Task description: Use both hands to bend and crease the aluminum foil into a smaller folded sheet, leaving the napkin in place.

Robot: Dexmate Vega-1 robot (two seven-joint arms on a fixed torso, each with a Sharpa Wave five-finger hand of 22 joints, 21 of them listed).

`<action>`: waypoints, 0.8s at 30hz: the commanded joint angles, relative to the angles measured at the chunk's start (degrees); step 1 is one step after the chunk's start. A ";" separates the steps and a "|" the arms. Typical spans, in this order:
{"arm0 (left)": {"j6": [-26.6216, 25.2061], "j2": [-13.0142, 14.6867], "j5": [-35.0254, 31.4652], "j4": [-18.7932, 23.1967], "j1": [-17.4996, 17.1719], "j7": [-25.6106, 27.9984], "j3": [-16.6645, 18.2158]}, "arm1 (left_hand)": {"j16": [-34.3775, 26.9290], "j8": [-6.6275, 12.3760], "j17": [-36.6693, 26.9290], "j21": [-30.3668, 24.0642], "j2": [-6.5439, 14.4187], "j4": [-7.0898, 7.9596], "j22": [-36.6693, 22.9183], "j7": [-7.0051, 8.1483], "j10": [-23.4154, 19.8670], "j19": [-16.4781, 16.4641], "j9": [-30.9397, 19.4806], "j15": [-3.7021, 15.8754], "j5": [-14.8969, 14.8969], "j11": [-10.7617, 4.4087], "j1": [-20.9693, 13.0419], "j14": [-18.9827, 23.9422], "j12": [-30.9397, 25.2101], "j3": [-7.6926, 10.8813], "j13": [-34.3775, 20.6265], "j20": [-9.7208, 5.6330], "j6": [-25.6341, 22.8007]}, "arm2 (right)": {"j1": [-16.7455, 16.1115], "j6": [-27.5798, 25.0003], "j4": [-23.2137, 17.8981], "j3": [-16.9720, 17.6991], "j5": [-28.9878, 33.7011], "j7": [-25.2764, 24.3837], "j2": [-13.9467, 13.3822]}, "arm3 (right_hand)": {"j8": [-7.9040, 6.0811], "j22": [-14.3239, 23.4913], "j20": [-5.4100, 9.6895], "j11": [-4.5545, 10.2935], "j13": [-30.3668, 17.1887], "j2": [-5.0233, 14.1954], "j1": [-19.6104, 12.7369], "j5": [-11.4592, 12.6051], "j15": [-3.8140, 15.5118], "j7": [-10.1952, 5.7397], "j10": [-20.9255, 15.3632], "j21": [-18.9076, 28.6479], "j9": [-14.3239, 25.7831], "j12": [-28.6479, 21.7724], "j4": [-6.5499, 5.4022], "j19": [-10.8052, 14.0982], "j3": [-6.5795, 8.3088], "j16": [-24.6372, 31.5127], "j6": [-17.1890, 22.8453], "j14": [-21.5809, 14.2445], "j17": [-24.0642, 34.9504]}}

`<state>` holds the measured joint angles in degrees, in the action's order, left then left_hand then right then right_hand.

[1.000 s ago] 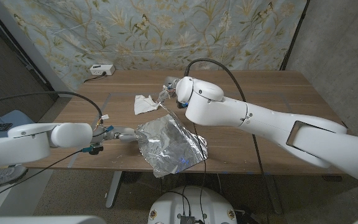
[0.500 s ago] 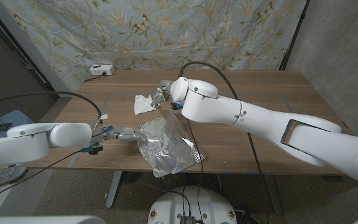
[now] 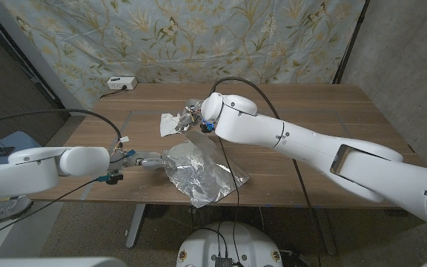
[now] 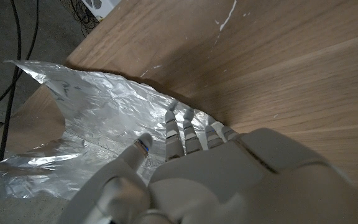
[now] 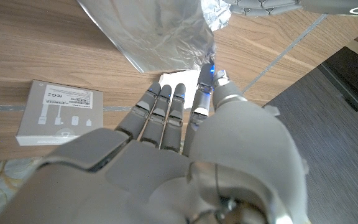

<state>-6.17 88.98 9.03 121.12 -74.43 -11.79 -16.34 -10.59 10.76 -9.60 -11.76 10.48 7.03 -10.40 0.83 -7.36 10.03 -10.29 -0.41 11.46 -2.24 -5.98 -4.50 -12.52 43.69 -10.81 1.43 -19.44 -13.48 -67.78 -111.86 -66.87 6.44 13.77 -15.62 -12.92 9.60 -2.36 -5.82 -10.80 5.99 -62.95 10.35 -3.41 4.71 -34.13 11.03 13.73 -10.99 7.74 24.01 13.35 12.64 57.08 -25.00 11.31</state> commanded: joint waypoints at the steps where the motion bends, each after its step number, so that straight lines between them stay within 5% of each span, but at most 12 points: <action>1: -0.02 0.00 0.00 0.08 -0.16 0.19 0.06 | 0.03 0.00 -0.16 -0.12 0.24 0.02 -0.14 0.36 0.15 4.74 -0.24 -0.25 0.10 -0.10 -0.47 -0.24 0.14 -0.04 -0.10 0.01 -0.29 | -1.17 3.20 2.86 1.24 -0.94 1.04 1.09 | 0.57 0.20 -0.21 0.15 -0.17 -0.02 0.79 -0.35 -0.31 0.20 0.37 0.12 0.09 0.05 -0.20 -0.11 -0.46 -0.14 -1.19 -0.19 0.26; 24: 0.78 0.00 0.14 -0.10 -0.14 0.64 -0.04 | 0.08 0.06 -0.15 -0.10 0.27 -0.14 -0.13 0.59 0.23 4.79 -0.26 -0.34 0.17 -0.19 -0.78 -0.26 0.25 0.08 -0.11 0.14 -0.65 | -2.65 7.47 5.38 4.26 -4.19 5.09 1.39 | 2.14 0.22 -1.88 -1.79 -0.23 -1.03 5.29 -0.32 -2.44 1.40 2.98 -0.14 0.08 0.34 -1.34 -1.09 -2.69 -0.68 -6.98 1.08 0.22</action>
<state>-5.85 88.98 9.03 121.11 -74.07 -11.56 -16.84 -10.61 10.75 -9.61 -11.76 10.71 7.03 -10.40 1.14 -7.36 10.03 -10.29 -0.41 11.47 -2.25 -6.21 -4.50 -12.28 43.69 -10.80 1.43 -19.75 -14.93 -62.86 -108.00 -64.39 4.13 17.29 -14.41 -10.98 9.75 -3.91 -7.45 -10.80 4.86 -58.33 9.91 -5.58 6.15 -31.46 11.03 13.72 -10.99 6.39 22.88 10.74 12.17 50.48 -23.84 11.31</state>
